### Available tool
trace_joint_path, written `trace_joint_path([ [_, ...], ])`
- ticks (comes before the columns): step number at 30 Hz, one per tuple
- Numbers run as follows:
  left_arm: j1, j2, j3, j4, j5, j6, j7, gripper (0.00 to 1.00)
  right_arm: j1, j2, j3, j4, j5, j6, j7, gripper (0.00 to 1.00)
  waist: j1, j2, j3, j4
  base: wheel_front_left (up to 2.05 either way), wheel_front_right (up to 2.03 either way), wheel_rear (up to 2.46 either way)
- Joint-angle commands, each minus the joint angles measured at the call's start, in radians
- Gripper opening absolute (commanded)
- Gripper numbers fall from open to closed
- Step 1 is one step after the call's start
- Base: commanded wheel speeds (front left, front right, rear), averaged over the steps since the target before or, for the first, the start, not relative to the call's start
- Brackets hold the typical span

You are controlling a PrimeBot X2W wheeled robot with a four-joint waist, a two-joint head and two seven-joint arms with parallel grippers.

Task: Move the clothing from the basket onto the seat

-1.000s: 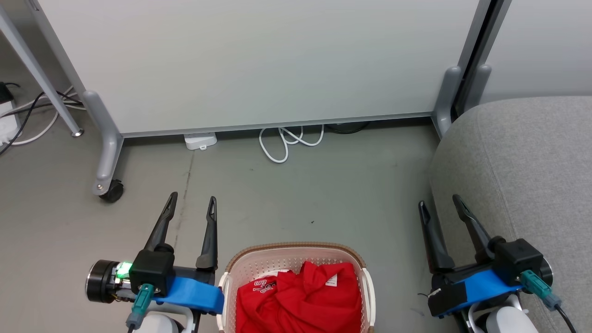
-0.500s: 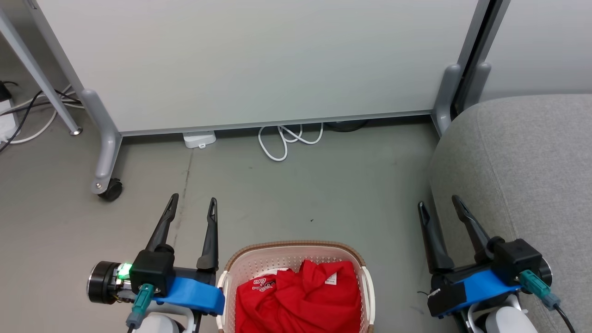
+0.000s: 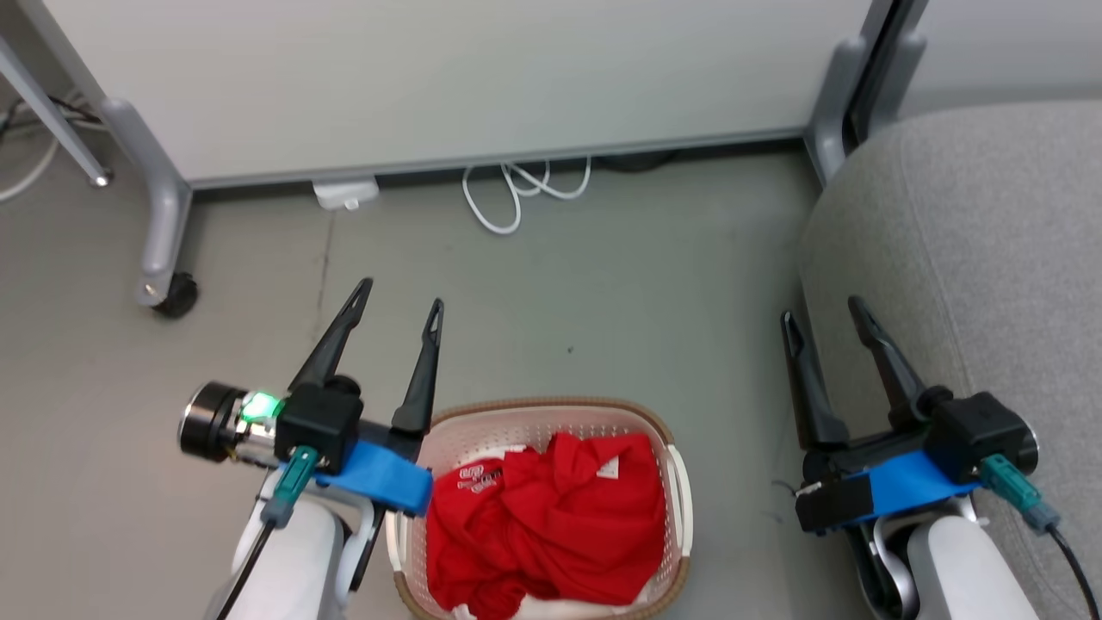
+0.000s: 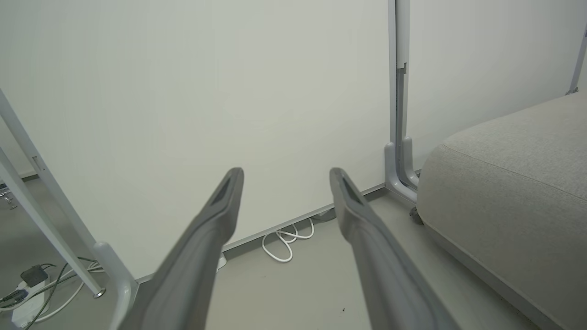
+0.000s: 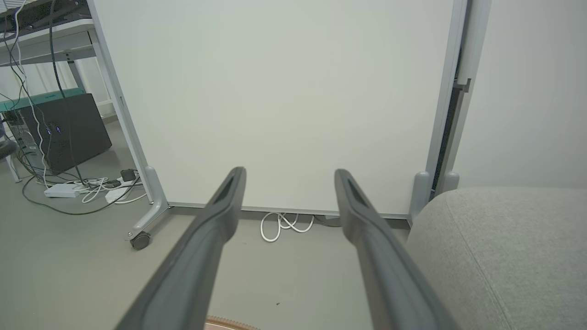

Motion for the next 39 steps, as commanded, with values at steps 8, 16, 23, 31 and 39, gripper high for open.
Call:
trace_joint_path([
  [8, -0.148, 0.040, -0.116, 0.107, 0.005, -0.024, -0.005, 1.00, -0.085, -0.005, 0.003, -0.040, -0.019, 0.001, -0.006, 1.00, -0.0001, 0.0000, 0.175, -0.057, 0.00, 0.00, 0.00],
  [16, -0.267, 0.071, -0.275, 0.234, -0.016, -0.026, -0.005, 1.00, -0.164, -0.005, 0.014, -0.082, -0.030, 0.001, -0.006, 1.00, -0.0001, 0.0000, 0.332, -0.107, 0.00, 0.00, 0.00],
  [23, -0.354, 0.099, -0.404, 0.341, -0.052, -0.026, -0.005, 1.00, -0.217, -0.004, 0.027, -0.107, -0.037, 0.001, -0.006, 1.00, -0.0001, 0.0000, 0.434, -0.126, 0.00, 0.00, 0.00],
  [31, -0.459, 0.130, -0.561, 0.472, -0.082, -0.027, -0.005, 1.00, -0.269, -0.004, 0.047, -0.147, -0.041, 0.001, -0.006, 1.00, -0.0001, 0.0000, 0.557, -0.150, 0.00, 0.00, 0.00],
  [39, -0.556, 0.156, -0.743, 0.615, -0.111, -0.027, -0.005, 1.00, -0.308, -0.004, 0.059, -0.182, -0.044, 0.001, -0.006, 1.00, -0.0001, 0.0000, 0.666, -0.182, 0.00, 0.00, 0.00],
])
